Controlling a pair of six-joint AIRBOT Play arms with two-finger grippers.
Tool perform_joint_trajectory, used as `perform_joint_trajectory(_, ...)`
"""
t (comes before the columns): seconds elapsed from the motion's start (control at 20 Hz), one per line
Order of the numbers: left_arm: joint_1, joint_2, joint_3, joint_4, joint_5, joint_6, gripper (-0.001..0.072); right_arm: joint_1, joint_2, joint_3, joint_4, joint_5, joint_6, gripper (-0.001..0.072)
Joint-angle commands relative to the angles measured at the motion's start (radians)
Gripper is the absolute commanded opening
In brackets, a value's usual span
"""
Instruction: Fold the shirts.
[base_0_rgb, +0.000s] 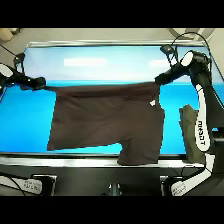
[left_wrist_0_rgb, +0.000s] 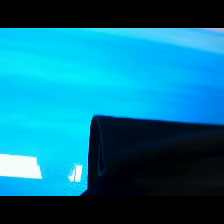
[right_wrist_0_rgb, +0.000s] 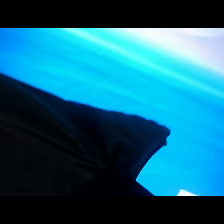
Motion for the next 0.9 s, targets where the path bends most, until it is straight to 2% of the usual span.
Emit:
perform_joint_trajectory(0.0,0.001,-0.009,-0.050,0.064,-0.271,0.028,0.0025,0.003,0.010,-0.066,-0.039,0.328,-0.017,0.0026)
perform_joint_trajectory(0.1,0.001,-0.010,-0.161,0.073,-0.267,0.021,0.0025,0.003,0.010,-0.184,-0.037,0.308,-0.025,0.0026)
perform_joint_trajectory(0.2,0.000,-0.010,-0.246,0.062,-0.224,0.022,0.0025,0.003,0.010,-0.272,-0.026,0.217,-0.010,0.0025)
perform_joint_trajectory(0.4,0.000,-0.011,-0.275,0.056,-0.209,0.019,0.0029,0.003,0.009,-0.293,0.017,0.111,0.030,0.0027)
perform_joint_trajectory(0.45,0.002,-0.010,-0.270,0.036,-0.220,0.021,0.0175,0.003,0.010,-0.293,0.018,0.088,0.059,0.0086)
perform_joint_trajectory(0.5,0.006,-0.009,-0.255,0.017,-0.251,0.020,0.0486,0.002,0.014,-0.283,0.023,0.098,0.066,0.0288)
perform_joint_trajectory(0.55,0.011,-0.006,-0.231,0.015,-0.295,0.021,0.0603,-0.005,0.023,-0.257,0.017,0.145,0.038,0.0456)
perform_joint_trajectory(0.6,0.025,0.005,-0.202,0.018,-0.338,0.022,0.0600,-0.023,0.039,-0.223,0.004,0.213,-0.006,0.0501)
perform_joint_trajectory(0.7,0.069,0.069,-0.198,0.018,-0.353,-0.003,0.0592,-0.089,0.092,-0.201,-0.021,0.341,-0.061,0.0515)
perform_joint_trajectory(0.75,0.096,0.116,-0.227,0.018,-0.353,-0.027,0.0591,-0.139,0.123,-0.219,-0.039,0.378,-0.036,0.0513)
perform_joint_trajectory(0.85,0.137,0.219,-0.363,0.018,-0.340,-0.026,0.0591,-0.206,0.212,-0.346,-0.028,0.360,-0.016,0.0495)
